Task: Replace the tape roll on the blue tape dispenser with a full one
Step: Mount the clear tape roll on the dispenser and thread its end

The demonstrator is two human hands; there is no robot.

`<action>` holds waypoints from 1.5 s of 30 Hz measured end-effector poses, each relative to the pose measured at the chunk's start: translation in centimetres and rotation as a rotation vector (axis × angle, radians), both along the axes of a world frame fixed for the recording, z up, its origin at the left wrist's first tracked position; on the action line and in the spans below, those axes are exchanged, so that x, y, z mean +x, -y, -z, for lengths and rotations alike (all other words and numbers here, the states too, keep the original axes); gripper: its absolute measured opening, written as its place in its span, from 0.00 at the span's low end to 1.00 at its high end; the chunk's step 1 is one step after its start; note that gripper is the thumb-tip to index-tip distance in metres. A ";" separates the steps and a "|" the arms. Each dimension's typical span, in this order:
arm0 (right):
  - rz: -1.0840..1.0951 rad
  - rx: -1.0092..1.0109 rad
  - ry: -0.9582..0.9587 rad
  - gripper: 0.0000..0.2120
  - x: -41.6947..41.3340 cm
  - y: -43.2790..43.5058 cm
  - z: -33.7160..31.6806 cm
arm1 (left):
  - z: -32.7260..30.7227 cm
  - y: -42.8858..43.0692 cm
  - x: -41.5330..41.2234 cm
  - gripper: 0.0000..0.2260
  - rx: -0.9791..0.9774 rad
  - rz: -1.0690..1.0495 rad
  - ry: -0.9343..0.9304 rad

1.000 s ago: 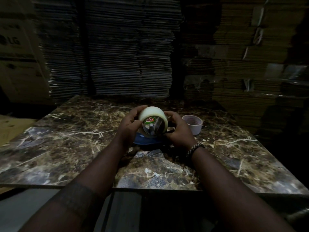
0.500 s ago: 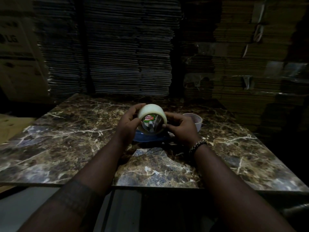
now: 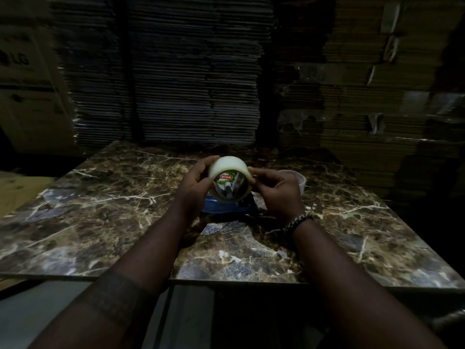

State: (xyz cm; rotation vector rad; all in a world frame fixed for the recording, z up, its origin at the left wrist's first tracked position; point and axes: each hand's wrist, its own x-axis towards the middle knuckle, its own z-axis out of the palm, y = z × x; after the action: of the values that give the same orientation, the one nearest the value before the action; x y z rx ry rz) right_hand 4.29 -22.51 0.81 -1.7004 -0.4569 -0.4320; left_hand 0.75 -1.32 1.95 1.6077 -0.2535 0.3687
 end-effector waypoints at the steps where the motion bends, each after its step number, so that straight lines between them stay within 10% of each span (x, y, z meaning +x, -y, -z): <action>1: 0.004 -0.003 -0.007 0.13 0.1 0.0 0.0 | 0.1 0.0 0.0 0.26 -0.001 -0.003 -0.003; 45: 0.075 -0.029 -0.074 0.15 -0.7 0.3 -0.9 | 0.0 0.0 -0.4 0.15 0.051 -0.051 0.117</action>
State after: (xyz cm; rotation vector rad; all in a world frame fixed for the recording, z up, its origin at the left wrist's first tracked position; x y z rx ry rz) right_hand 3.62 -22.81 1.75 -1.7592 -0.3480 -0.4167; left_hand 0.39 -1.36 1.95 1.6475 -0.3137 0.5000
